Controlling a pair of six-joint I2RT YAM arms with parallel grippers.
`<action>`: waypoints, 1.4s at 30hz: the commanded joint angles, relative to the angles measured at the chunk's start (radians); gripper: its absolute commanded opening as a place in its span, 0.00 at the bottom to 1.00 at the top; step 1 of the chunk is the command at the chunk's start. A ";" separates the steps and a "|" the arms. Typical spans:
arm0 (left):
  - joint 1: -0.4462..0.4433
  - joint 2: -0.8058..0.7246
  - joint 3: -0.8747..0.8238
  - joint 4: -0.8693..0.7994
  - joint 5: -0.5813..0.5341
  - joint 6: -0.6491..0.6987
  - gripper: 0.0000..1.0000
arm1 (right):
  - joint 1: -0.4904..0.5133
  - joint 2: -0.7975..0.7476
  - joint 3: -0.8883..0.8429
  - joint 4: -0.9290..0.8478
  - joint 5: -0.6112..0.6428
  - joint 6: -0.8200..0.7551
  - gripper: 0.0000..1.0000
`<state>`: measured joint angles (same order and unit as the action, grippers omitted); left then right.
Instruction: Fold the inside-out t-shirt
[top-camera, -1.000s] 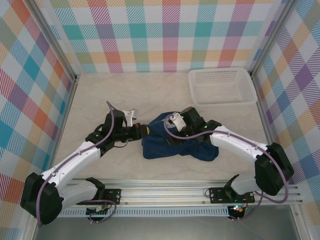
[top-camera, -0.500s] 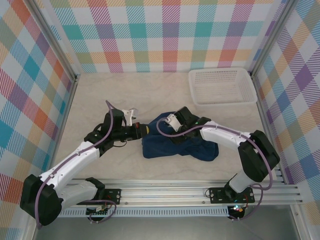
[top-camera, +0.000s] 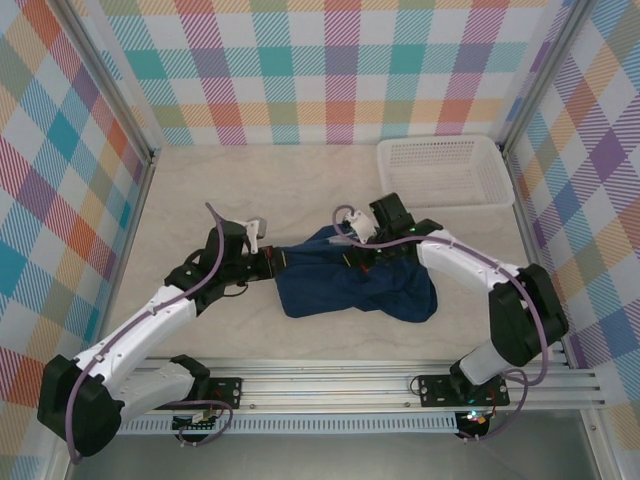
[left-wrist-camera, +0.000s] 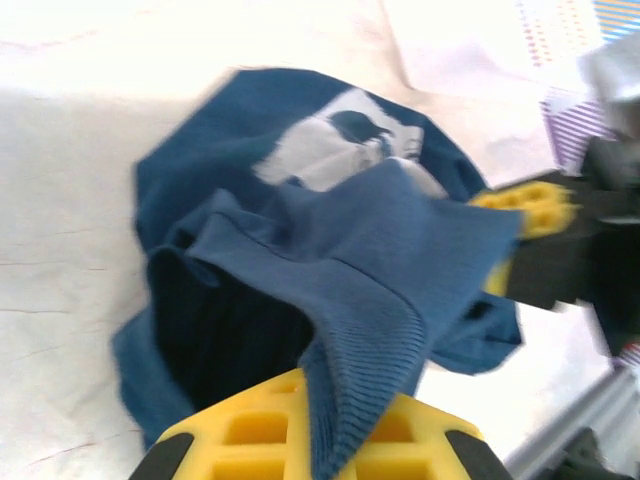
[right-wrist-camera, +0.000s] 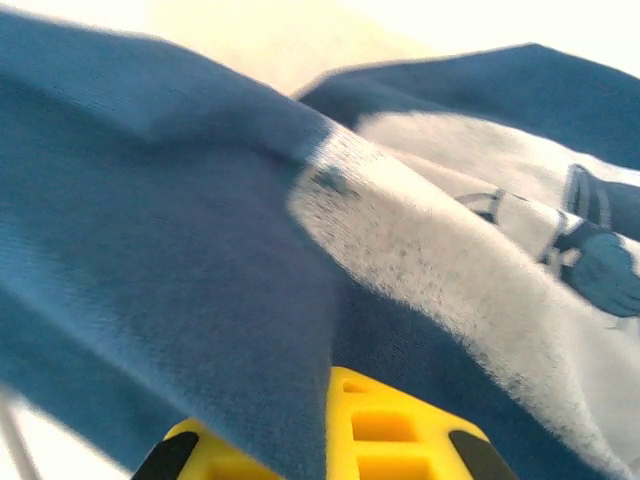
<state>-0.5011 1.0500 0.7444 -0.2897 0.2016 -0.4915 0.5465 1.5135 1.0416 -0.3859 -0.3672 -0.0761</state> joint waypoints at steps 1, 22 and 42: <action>0.012 0.057 0.024 -0.102 -0.277 0.034 0.16 | -0.020 -0.096 -0.023 0.026 -0.304 0.161 0.00; -0.375 0.144 0.060 0.124 -0.186 0.207 0.62 | -0.086 -0.139 -0.034 0.161 -0.554 0.536 0.00; -0.243 0.145 0.055 0.404 0.508 0.123 0.00 | -0.086 -0.189 0.031 -0.209 0.322 0.238 0.37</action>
<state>-0.7605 1.2392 0.8051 0.0437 0.5694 -0.3225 0.4400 1.3647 1.0706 -0.5213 -0.2180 0.2584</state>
